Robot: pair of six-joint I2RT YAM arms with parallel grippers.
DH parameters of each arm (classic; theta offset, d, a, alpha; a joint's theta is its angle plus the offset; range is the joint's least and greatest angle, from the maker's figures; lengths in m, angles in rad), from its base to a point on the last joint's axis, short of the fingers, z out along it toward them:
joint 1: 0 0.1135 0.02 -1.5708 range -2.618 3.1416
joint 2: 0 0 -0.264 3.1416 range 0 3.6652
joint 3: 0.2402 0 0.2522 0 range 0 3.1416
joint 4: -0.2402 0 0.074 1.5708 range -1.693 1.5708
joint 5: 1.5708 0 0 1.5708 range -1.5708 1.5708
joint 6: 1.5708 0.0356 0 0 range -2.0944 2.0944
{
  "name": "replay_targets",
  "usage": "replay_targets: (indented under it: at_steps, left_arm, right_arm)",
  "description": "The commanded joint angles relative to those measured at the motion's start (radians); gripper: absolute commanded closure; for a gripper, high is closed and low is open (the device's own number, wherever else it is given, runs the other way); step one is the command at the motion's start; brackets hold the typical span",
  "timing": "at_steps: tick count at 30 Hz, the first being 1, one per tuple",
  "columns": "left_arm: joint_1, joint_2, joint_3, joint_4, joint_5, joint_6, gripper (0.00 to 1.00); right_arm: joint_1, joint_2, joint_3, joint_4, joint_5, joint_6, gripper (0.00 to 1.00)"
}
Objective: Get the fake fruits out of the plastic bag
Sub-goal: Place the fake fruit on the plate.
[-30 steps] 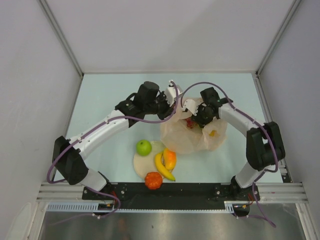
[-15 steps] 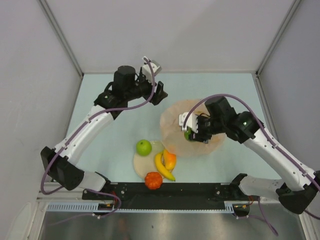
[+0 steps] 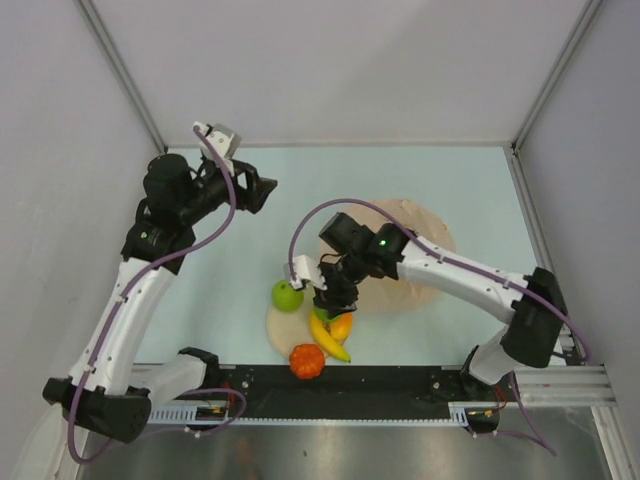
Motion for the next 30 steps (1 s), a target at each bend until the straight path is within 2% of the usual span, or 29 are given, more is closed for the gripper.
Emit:
replay_targets:
  at_steps: [1,7,12,19,21,24,25,26,30]
  left_arm:
    - [0.074,-0.080,-0.067,0.022,0.066,-0.038,0.21]
    - [0.115,-0.140,-0.112,0.006,0.094,-0.027,0.21]
    - [0.135,-0.135,-0.115,0.014,0.132,-0.033,0.21]
    - [0.146,-0.123,-0.121,0.025,0.151,-0.038,0.21]
    - [0.146,-0.118,-0.127,0.032,0.155,-0.038,0.21]
    - [0.146,-0.101,-0.127,0.043,0.169,-0.062,0.21]
    - [0.146,-0.091,-0.124,0.048,0.174,-0.068,0.20]
    - [0.144,-0.085,-0.118,0.051,0.178,-0.071,0.20]
    - [0.143,-0.048,-0.107,0.075,0.212,-0.087,0.20]
  right_arm:
    - [0.036,0.097,0.063,0.145,-0.063,0.064,0.66]
    - [-0.062,0.218,0.073,0.240,-0.034,0.168,0.66]
    - [-0.120,0.285,0.098,0.255,-0.037,0.176,0.64]
    - [-0.091,0.367,0.103,0.249,-0.058,0.168,0.62]
    - [-0.073,0.378,0.087,0.246,-0.054,0.162,0.59]
    - [-0.056,0.381,0.073,0.243,-0.017,0.181,0.36]
    - [-0.065,0.376,0.070,0.243,-0.003,0.191,0.11]
    - [-0.072,0.359,0.072,0.247,-0.001,0.207,0.02]
    - [-0.126,0.272,0.076,0.245,-0.007,0.219,0.00]
